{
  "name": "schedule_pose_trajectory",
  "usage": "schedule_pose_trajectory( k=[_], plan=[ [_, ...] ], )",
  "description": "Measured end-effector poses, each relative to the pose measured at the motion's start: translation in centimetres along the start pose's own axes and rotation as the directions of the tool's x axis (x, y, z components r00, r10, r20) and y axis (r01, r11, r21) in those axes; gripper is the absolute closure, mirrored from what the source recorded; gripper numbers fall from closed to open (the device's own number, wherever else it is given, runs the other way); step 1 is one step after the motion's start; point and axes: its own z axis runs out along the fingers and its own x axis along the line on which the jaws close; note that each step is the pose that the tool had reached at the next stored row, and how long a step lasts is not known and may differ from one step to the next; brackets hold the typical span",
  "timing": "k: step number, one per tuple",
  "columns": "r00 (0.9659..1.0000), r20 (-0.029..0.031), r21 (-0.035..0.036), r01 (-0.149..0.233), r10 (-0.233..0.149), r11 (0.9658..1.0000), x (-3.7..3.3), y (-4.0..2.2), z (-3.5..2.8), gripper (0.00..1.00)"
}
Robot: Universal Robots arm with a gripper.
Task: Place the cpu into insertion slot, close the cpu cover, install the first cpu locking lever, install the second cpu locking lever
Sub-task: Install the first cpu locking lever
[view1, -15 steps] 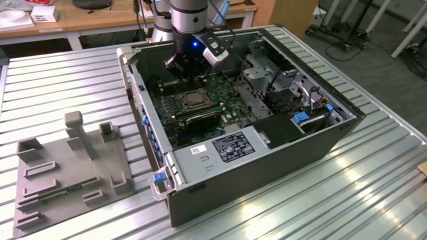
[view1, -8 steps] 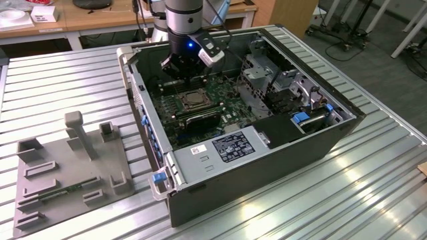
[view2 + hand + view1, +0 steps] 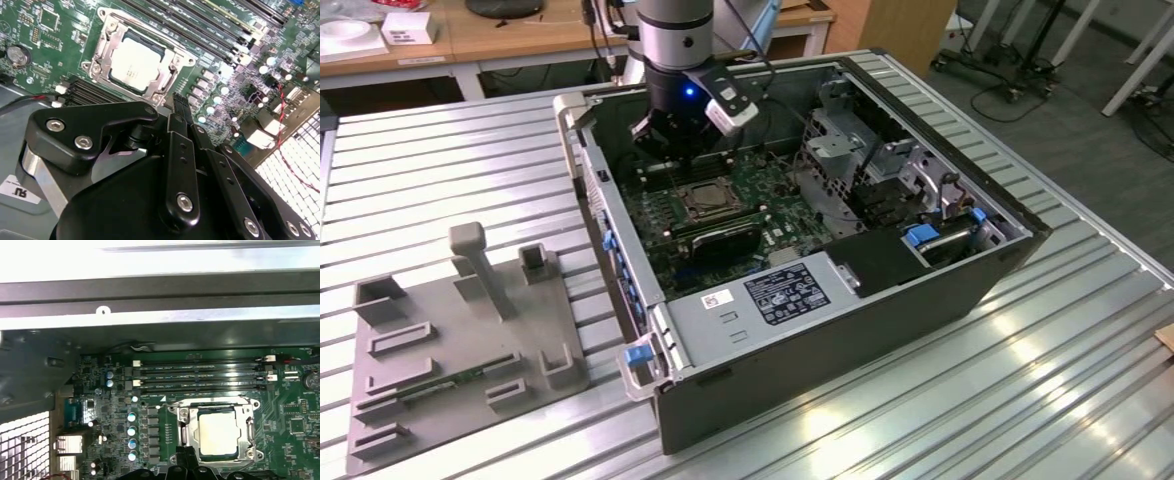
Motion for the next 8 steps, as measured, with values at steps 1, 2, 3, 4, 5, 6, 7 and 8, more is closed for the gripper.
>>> schedule_pose_trajectory(
  k=[1,2,3,4,5,6,7,8],
  plan=[
    [1.0,0.0003,0.0,0.0,0.0,1.0,0.05,0.0,0.0,0.89],
    [1.0,0.0003,-0.0001,0.0,0.0,1.0,0.06,0.0,0.0,0.89],
    [1.0,0.0002,0.0,0.0,0.0,1.0,0.06,0.0,0.0,0.89],
    [1.0,0.0003,0.0,0.0,0.0,1.0,0.07,0.0,0.0,0.89],
    [1.0,0.0003,-0.0001,0.0,0.0,1.0,0.07,0.0,0.0,0.89],
    [1.0,0.0003,-0.0003,0.0,0.0,1.0,0.08,0.0,0.0,0.89],
    [1.0,0.0001,-0.0049,0.0,0.0,1.0,0.09,-0.02,-0.01,0.89],
    [1.0,-0.0004,-0.0138,-0.001,0.001,0.9999,0.08,-0.02,-0.01,0.89]
  ],
)
